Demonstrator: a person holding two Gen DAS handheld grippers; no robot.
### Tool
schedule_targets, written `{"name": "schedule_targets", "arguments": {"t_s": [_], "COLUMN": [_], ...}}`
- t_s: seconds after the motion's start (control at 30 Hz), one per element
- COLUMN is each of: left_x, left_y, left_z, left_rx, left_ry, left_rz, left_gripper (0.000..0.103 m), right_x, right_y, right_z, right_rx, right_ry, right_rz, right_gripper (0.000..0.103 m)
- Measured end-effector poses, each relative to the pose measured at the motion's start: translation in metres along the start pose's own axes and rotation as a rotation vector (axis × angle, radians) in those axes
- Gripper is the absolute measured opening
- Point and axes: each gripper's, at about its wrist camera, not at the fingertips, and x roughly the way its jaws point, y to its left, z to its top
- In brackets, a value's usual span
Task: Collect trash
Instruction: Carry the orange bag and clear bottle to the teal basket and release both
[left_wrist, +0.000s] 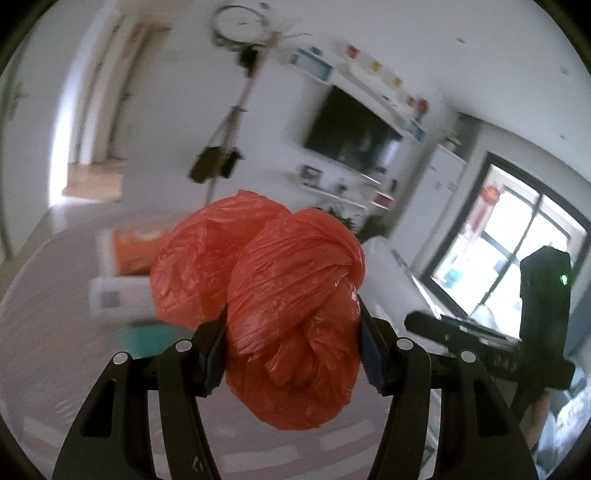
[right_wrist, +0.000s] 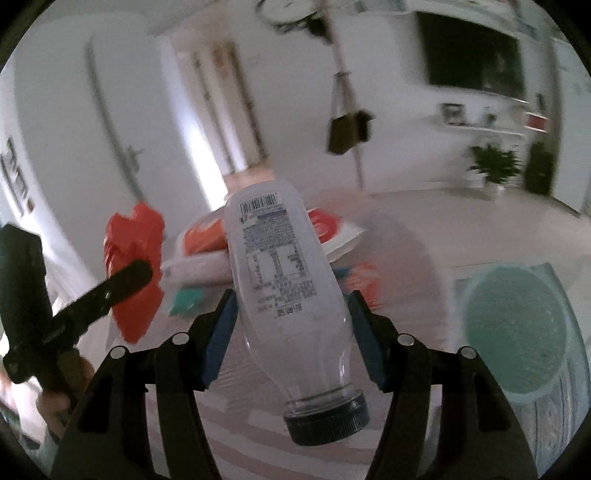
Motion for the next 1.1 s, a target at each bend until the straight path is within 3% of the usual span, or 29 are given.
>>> {"name": "schedule_targets", "arguments": {"t_s": [0.13,0.27,0.43,0.57,0.7,0.93,1.1], "left_x": [0.039,0.089,0.15,0.211,0.277,0.342,0.35], "left_y": [-0.046,-0.09,-0.135,-0.158,-0.156,-0.168,-0.168], "left_z": [0.012,0.023,0.024,0.013,-0.007,-0.055,-0.06], "left_rx": [0.072,0.117,0.166,0.165,0.025,0.056,0.08], "left_ry": [0.041,0.099,0.171,0.279,0.439,0.589,0.587], "left_rz": [-0.093,-0.173,-0.235,-0.291,-0.366,-0.328,-0.323], "left_gripper": [0.057,0.057,0.057,0.057,0.057,0.059,0.08], "right_x": [-0.028,-0.043,-0.045,-0.034,-0.014,0.031,0.039], "right_y": [-0.038,-0.083,-0.14,-0.184,-0.224,-0.264,-0.282], "right_z": [0.001,-0.004,-0.014,-0.026,-0.044,-0.07,-0.08], "right_rx": [0.065,0.161,0.264,0.367,0.47,0.587,0.659], "right_ry": [-0.104,-0.142,-0.131,-0.102,-0.048,0.059,0.078], "right_rz": [-0.218,-0.34,-0.416,-0.452,-0.515,-0.551,-0.51], "right_gripper": [0.058,0.058,0.058,0.058,0.058,0.058,0.06]}}
